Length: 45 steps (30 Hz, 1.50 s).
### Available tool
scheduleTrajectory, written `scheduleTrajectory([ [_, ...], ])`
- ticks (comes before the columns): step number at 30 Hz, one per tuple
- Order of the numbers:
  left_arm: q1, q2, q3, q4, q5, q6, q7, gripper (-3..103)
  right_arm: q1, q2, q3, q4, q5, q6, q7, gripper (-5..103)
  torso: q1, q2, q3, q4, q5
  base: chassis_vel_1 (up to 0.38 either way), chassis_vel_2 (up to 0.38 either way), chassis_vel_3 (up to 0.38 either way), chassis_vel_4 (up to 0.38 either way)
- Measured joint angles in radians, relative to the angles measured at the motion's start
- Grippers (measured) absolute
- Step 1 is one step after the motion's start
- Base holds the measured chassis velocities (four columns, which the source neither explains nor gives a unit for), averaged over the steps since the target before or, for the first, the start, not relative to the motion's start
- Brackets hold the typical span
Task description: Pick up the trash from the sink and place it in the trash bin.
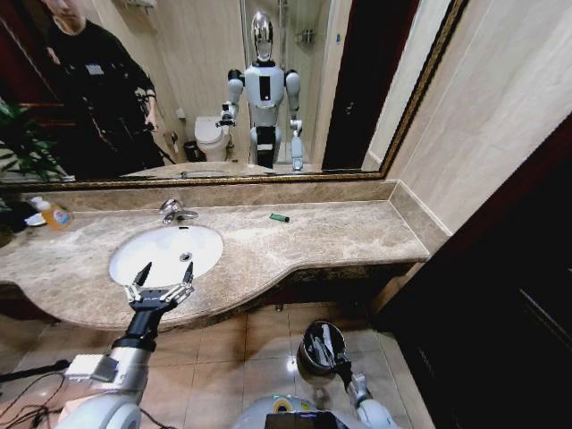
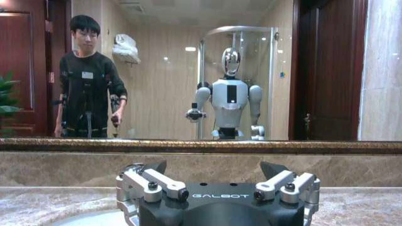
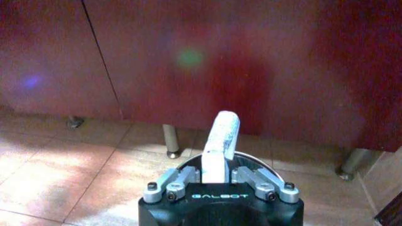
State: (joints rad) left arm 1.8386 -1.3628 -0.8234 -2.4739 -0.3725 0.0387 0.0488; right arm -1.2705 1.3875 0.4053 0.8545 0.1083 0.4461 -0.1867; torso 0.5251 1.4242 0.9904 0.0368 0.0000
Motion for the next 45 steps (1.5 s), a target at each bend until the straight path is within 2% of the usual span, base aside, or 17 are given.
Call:
scheduleTrajectory([
  [6, 0.0, 0.0, 0.0, 0.0, 0.0, 0.0, 0.0, 100, -0.015, -0.004, 0.0, 0.027, 0.0, -0.018, 0.007, 19, 0.0, 0.0, 0.0, 0.0, 0.0, 0.0, 0.0, 0.0, 0.0],
  [7, 0.0, 0.0, 0.0, 0.0, 0.0, 0.0, 0.0, 100, -0.018, -0.005, 0.0, 0.034, -0.001, -0.022, 0.007, 27, 0.0, 0.0, 0.0, 0.0, 0.0, 0.0, 0.0, 0.0, 0.0],
  [9, 0.0, 0.0, 0.0, 0.0, 0.0, 0.0, 0.0, 100, -0.019, -0.005, 0.0, 0.036, -0.001, -0.022, 0.007, 27, 0.0, 0.0, 0.0, 0.0, 0.0, 0.0, 0.0, 0.0, 0.0],
  [12, 0.0, 0.0, 0.0, 0.0, 0.0, 0.0, 0.0, 100, -0.022, -0.005, 0.0, 0.038, -0.001, -0.023, 0.007, 43, 0.0, 0.0, 0.0, 0.0, 0.0, 0.0, 0.0, 0.0, 0.0],
  [13, 0.0, 0.0, 0.0, 0.0, 0.0, 0.0, 0.0, 100, -0.022, -0.005, 0.0, 0.038, -0.001, -0.023, 0.007, 43, 0.0, 0.0, 0.0, 0.0, 0.0, 0.0, 0.0, 0.0, 0.0],
  [15, 0.0, 0.0, 0.0, 0.0, 0.0, 0.0, 0.0, 100, -0.025, -0.004, -0.001, 0.044, -0.001, -0.023, 0.008, 54, 0.0, 0.0, 0.0, 0.0, 0.0001, 0.0, 0.0, 0.0, 0.0],
  [16, 0.0, 0.0, 0.0, 0.0, 0.0, 0.0, 0.0, 100, -0.025, -0.004, -0.001, 0.044, -0.001, -0.023, 0.008, 54, 0.0, 0.0, 0.0, 0.0, 0.0001, 0.0, 0.0, 0.0, 0.0],
  [18, 0.0, 0.0, 0.0, 0.0, 0.0, 0.0, 0.0, 100, -0.026, -0.004, -0.001, 0.049, -0.001, -0.023, 0.008, 65, 0.0, 0.0, 0.0, 0.0, 0.0001, 0.0, 0.0, 0.0, 0.0],
  [19, 0.0, 0.0, 0.0, 0.0, 0.0, 0.0, 0.0, 100, -0.026, -0.004, -0.001, 0.049, -0.001, -0.023, 0.008, 65, 0.0, 0.0, 0.0, 0.0, 0.0001, 0.0, 0.0, 0.0, 0.0],
  [22, 0.0, 0.0, 0.0, 0.0, 0.0, 0.0, 0.0, 100, -0.029, -0.005, -0.001, 0.054, -0.001, -0.024, 0.008, 82, 0.0, 0.0, 0.0, 0.0, 0.0, 0.0, 0.0, 0.0, 0.0],
  [23, 0.0, 0.0, 0.0, 0.0, 0.0, 0.0, 0.0, 100, -0.029, -0.005, -0.001, 0.054, -0.001, -0.024, 0.008, 82, 0.0, 0.0, 0.0, 0.0, 0.0, 0.0, 0.0, 0.0, 0.0],
  [25, 0.0, 0.0, 0.0, 0.0, 0.0, 0.0, 0.0, 100, -0.031, -0.005, -0.001, 0.057, -0.001, -0.024, 0.008, 91, 0.0, 0.0, 0.0, 0.0, 0.0, 0.0, 0.0, 0.0, 0.0],
  [26, 0.0, 0.0, 0.0, 0.0, 0.0, 0.0, 0.0, 100, -0.031, -0.006, -0.001, 0.058, -0.001, -0.024, 0.008, 91, 0.0, 0.0, 0.0, 0.0, 0.0, 0.0, 0.0, 0.0, 0.0],
  [27, 0.0, 0.0, 0.0, 0.0, 0.0, 0.0, 0.0, 100, -0.032, -0.006, -0.001, 0.059, -0.001, -0.024, 0.009, 96, 0.0, 0.0, 0.0, 0.0, 0.0, 0.0, 0.0, 0.0, 0.0],
  [32, 0.0, 0.0, 0.0, 0.0, 0.0, 0.0, 0.0, 100, -0.033, -0.006, -0.001, 0.062, 0.0, -0.025, 0.008, 100, 0.0, 0.0, 0.0, 0.0, 0.0, 0.0, 0.0, 0.0, 0.0],
  [45, 0.0, 0.0, 0.0, 0.0, 0.0, 0.0, 0.0, 100, -0.043, -0.018, -0.003, 0.074, 0.021, -0.026, 0.008, 100, 0.0, 0.0, 0.0, 0.0, 0.0, 0.0, 0.0, 0.0, 0.0],
])
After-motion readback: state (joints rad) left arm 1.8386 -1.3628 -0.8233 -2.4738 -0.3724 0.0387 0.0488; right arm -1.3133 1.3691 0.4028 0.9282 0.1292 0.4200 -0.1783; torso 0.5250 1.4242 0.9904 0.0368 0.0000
